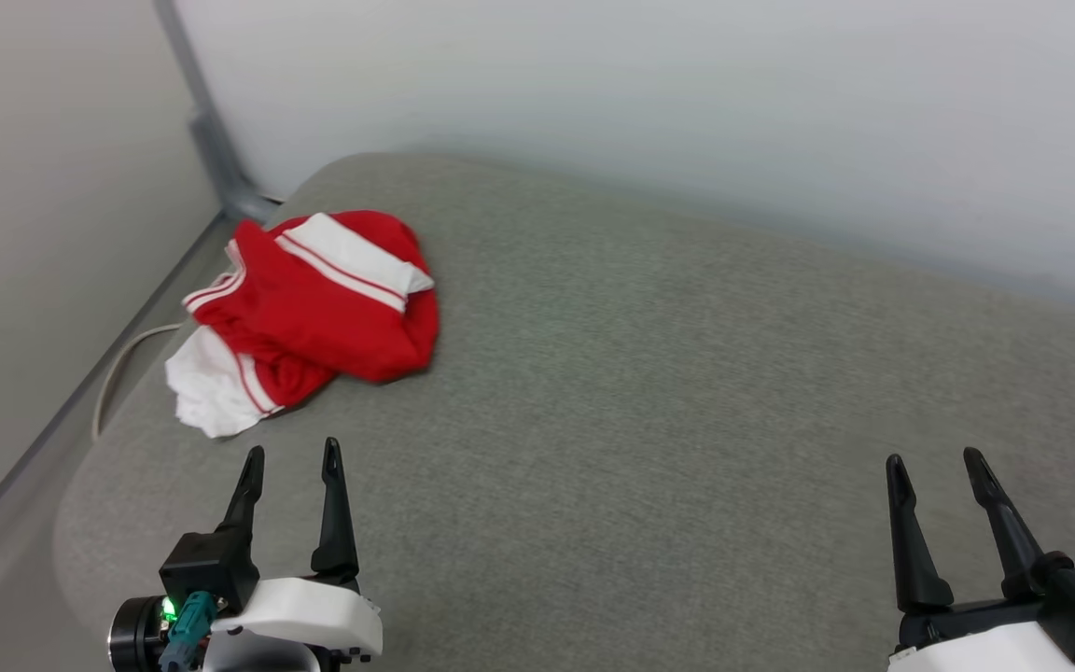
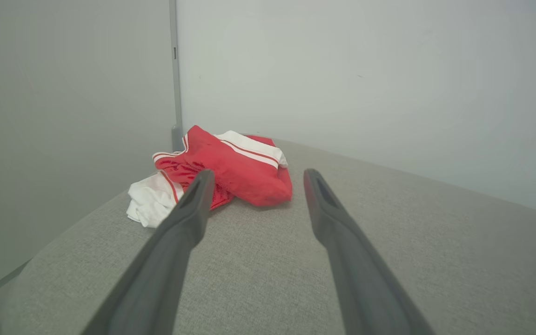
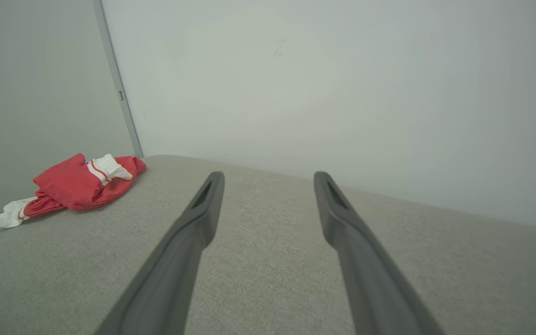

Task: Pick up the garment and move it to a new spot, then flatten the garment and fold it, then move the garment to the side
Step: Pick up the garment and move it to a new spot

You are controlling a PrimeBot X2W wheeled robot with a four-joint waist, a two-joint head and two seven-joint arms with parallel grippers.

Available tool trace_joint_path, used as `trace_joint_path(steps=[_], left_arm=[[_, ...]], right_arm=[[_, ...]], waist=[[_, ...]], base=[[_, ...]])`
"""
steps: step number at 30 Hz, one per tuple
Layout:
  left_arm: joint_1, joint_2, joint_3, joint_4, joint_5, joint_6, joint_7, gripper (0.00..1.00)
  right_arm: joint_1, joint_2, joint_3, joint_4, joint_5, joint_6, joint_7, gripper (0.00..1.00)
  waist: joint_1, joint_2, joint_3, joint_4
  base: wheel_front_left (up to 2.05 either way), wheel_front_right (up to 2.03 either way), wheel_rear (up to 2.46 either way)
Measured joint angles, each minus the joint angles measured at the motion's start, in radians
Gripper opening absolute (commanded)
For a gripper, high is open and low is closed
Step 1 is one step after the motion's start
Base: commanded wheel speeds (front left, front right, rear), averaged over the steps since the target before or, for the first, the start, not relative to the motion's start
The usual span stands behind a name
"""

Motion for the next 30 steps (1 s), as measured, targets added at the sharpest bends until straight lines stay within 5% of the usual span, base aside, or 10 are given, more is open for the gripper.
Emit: trace_joint_path(steps=[13,23,30], left_arm=[[0.011,0.000,0.031,-0.004,-0.013,0.009,0.000,1.00],[0.013,0.000,0.040,0.001,-0.026,0.002,0.000,1.00],[-0.118,0.000,0.089,0.032,-0.029,-0.062,0.000,1.00]], right_arm=[[-0.008,0.000,0.027,0.000,-0.009,0.000,0.000,1.00],[-0.015,0.000,0.031,0.001,-0.019,0.000,0.000,1.00],[-0.040,0.000,0.034,-0.012,-0.045,0.000,0.000,1.00]], waist=[[0.0000,0.0000,0.015,0.152],[0.0000,0.0000,0.030,0.157],[0.0000,0.0000,0.064,0.134]], base=[[0.00,0.00,0.00],[0.00,0.00,0.00],[0.00,0.00,0.00]])
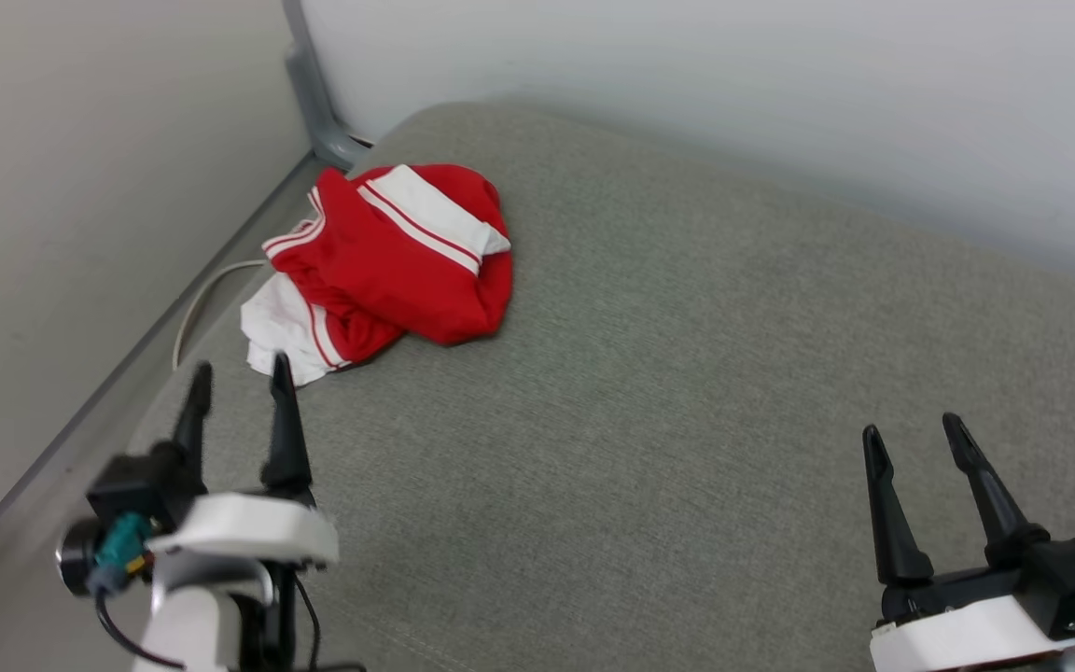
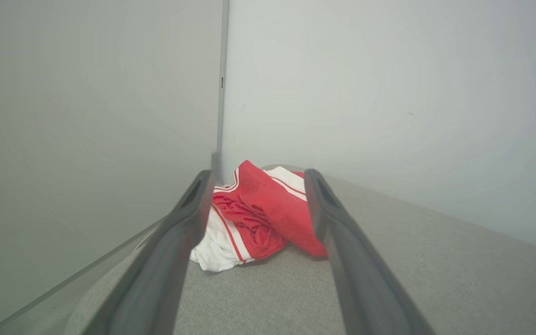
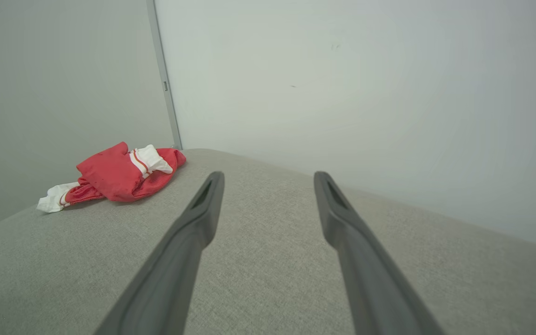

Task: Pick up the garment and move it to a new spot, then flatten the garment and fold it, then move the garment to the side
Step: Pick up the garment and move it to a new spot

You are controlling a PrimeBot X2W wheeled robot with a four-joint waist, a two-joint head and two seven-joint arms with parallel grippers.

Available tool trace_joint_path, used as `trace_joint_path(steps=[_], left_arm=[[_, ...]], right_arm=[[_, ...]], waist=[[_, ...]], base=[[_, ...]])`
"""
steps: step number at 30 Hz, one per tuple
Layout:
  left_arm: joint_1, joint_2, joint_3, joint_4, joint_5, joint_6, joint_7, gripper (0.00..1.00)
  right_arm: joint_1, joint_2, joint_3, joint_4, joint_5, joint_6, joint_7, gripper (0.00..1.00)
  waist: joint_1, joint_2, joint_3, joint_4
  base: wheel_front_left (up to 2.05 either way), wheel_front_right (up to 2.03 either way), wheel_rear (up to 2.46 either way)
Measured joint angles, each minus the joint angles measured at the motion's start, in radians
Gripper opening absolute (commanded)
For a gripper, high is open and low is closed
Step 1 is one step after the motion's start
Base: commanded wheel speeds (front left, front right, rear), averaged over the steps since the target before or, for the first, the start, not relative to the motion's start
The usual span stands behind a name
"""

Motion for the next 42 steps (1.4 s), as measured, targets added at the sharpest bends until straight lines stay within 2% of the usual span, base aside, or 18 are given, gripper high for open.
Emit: trace_joint_path(steps=[6,12,17,23,26,33,37,42], left_arm=[[-0.181,0.014,0.090,0.048,0.009,-0.066,0.000,1.00],[-0.369,0.064,0.162,0.092,0.008,-0.101,0.000,1.00],[-0.500,0.123,0.165,0.159,0.007,-0.119,0.000,1.00],[-0.629,0.221,0.102,0.304,-0.031,-0.131,0.044,1.00],[-0.674,0.267,0.027,0.356,-0.089,-0.132,0.123,1.00],[-0.713,0.398,-0.199,0.413,-0.291,-0.133,0.451,1.00],[-0.735,0.445,-0.283,0.430,-0.394,-0.133,0.627,1.00],[-0.759,0.481,-0.379,0.456,-0.448,-0.133,0.793,1.00]], right_arm=[[-0.041,0.000,0.001,-0.031,-0.046,0.000,0.000,1.00],[-0.083,0.000,0.003,-0.070,-0.082,0.000,0.000,1.00],[-0.112,0.000,-0.001,-0.100,-0.104,0.000,0.000,1.00],[-0.142,0.000,-0.002,-0.132,-0.116,0.000,0.000,1.00],[-0.149,0.000,0.001,-0.142,-0.121,0.000,0.000,1.00],[-0.173,0.000,-0.007,-0.164,-0.124,0.000,0.000,1.00],[-0.180,0.000,-0.008,-0.168,-0.131,0.000,0.000,1.00],[-0.200,0.000,-0.010,-0.172,-0.131,0.000,0.000,1.00]], waist=[[0.0000,0.0000,0.066,-0.046],[0.0001,0.0000,0.146,-0.100],[0.0001,0.0000,0.211,-0.137],[0.0002,0.0000,0.275,-0.173],[0.0002,0.0000,0.298,-0.190],[0.0002,0.0000,0.338,-0.224],[0.0001,0.0000,0.362,-0.236],[0.0001,0.0000,0.394,-0.256]], base=[[0.00,0.00,0.00],[0.00,0.00,0.00],[0.00,0.00,0.00],[0.00,0.00,0.00],[0.00,0.00,0.00],[0.00,0.00,0.00],[0.00,0.00,0.00],[0.00,0.00,0.00]])
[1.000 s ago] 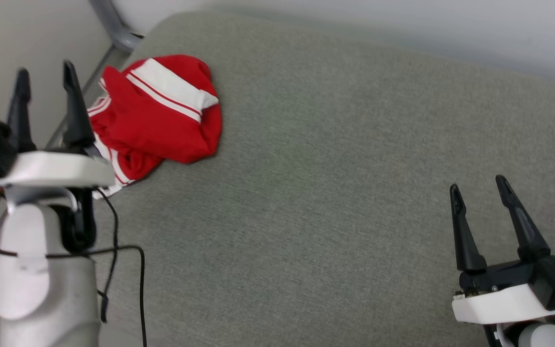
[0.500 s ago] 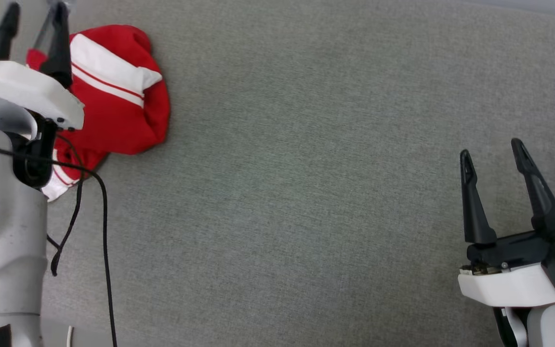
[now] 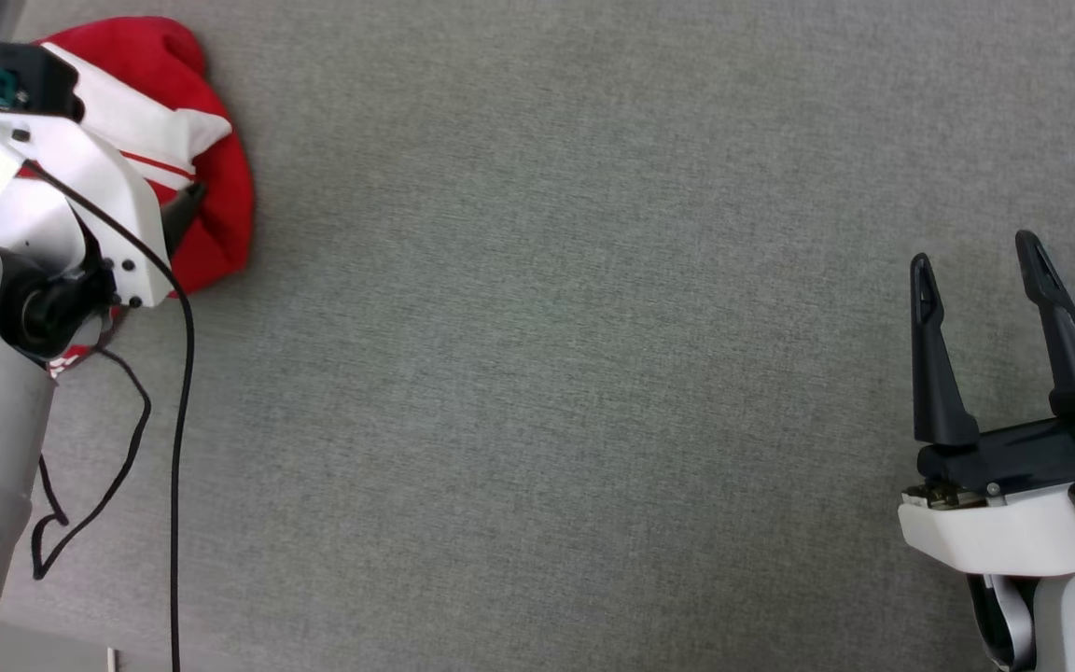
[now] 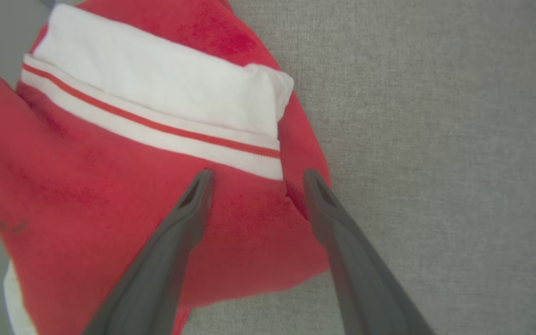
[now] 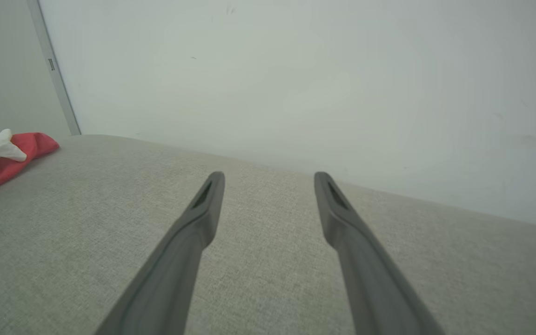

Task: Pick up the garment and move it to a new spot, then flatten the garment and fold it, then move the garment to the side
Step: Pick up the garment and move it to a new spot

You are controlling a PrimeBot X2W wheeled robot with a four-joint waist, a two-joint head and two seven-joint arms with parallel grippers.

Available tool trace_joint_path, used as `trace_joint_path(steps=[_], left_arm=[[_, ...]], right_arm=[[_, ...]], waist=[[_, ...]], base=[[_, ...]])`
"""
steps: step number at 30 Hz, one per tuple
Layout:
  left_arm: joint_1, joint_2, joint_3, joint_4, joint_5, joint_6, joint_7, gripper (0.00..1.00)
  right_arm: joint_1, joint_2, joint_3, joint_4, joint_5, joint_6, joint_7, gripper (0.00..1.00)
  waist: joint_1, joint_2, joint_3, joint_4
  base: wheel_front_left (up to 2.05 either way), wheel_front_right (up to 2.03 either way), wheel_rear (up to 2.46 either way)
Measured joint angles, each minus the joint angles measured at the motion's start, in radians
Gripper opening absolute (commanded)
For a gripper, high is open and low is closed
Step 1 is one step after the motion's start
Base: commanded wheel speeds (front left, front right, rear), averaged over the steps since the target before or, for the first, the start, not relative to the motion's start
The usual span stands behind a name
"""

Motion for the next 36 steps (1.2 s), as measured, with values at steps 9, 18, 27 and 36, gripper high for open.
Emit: trace_joint_path(steps=[9,18,27,36], left_arm=[[-0.021,0.060,-0.144,0.036,-0.057,0.000,0.218,1.00],[-0.026,0.091,-0.200,0.021,-0.071,0.000,0.026,0.00],[-0.075,0.127,-0.261,-0.089,-0.007,0.000,-0.147,0.00],[-0.126,0.100,-0.331,-0.231,0.066,0.000,-0.212,0.00]], right_arm=[[-0.022,0.000,-0.006,-0.004,0.001,0.000,0.000,1.00],[-0.026,0.000,-0.010,0.016,0.024,0.000,0.000,1.00],[-0.009,0.000,-0.003,0.047,0.073,0.000,0.000,1.00],[0.021,0.000,-0.001,0.069,0.126,0.000,0.000,1.00]], waist=[[-0.0002,0.0000,0.054,-0.048],[-0.0001,0.0000,0.022,-0.053],[-0.0001,0.0000,-0.088,-0.037],[-0.0002,0.0001,-0.172,-0.076]], base=[[0.00,0.00,0.00],[0.00,0.00,0.00],[0.00,0.00,0.00],[0.00,0.00,0.00]])
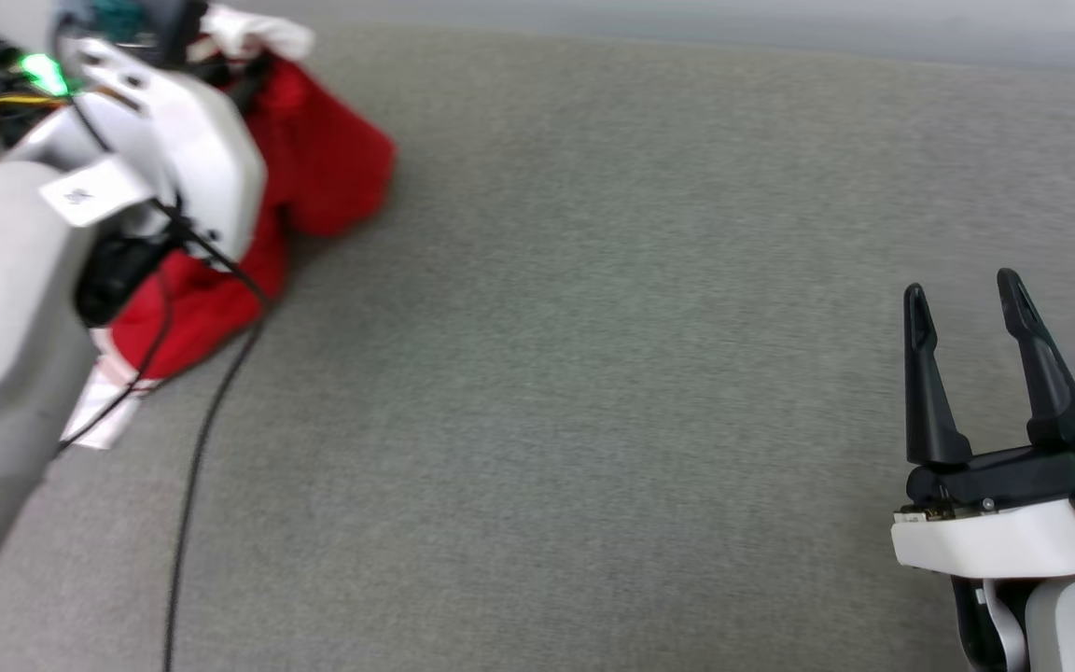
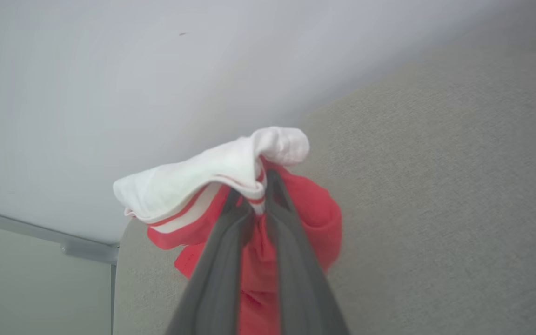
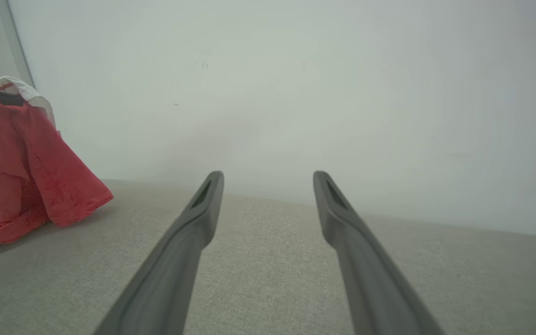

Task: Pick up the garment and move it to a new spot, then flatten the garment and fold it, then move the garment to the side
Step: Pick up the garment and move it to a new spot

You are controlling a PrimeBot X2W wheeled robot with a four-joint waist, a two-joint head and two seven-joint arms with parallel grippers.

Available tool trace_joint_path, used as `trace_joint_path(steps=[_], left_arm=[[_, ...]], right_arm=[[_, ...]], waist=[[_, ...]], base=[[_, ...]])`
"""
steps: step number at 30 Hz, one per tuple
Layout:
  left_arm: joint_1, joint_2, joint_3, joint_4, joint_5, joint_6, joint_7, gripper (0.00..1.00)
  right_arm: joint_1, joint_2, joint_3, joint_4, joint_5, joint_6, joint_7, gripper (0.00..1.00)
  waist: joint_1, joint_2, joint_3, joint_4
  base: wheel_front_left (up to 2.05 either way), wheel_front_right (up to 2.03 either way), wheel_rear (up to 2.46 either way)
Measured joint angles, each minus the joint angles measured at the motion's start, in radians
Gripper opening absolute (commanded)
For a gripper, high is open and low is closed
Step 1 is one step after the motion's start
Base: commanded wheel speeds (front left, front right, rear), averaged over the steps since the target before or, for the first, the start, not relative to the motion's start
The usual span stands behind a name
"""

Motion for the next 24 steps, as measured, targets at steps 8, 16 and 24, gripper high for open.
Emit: trace_joint_path(steps=[8,16,24], left_arm=[[-0.023,-0.109,-0.082,-0.065,0.047,0.001,-0.042,0.00],[-0.069,-0.258,-0.204,-0.039,0.060,0.000,-0.088,0.00],[-0.108,-0.414,-0.389,0.049,0.032,0.000,-0.160,0.00]], right_arm=[[0.004,0.000,-0.013,0.007,0.029,0.000,0.000,1.00],[0.003,0.000,-0.031,0.007,0.067,0.000,0.000,1.00],[0.001,0.000,-0.058,0.008,0.104,0.000,0.000,1.00]], waist=[[0.0000,0.0000,-0.032,-0.102],[0.0000,0.0000,-0.034,-0.228],[0.0000,0.0000,0.005,-0.326]], base=[[0.00,0.00,0.00],[0.00,0.00,0.00],[0.00,0.00,0.00]])
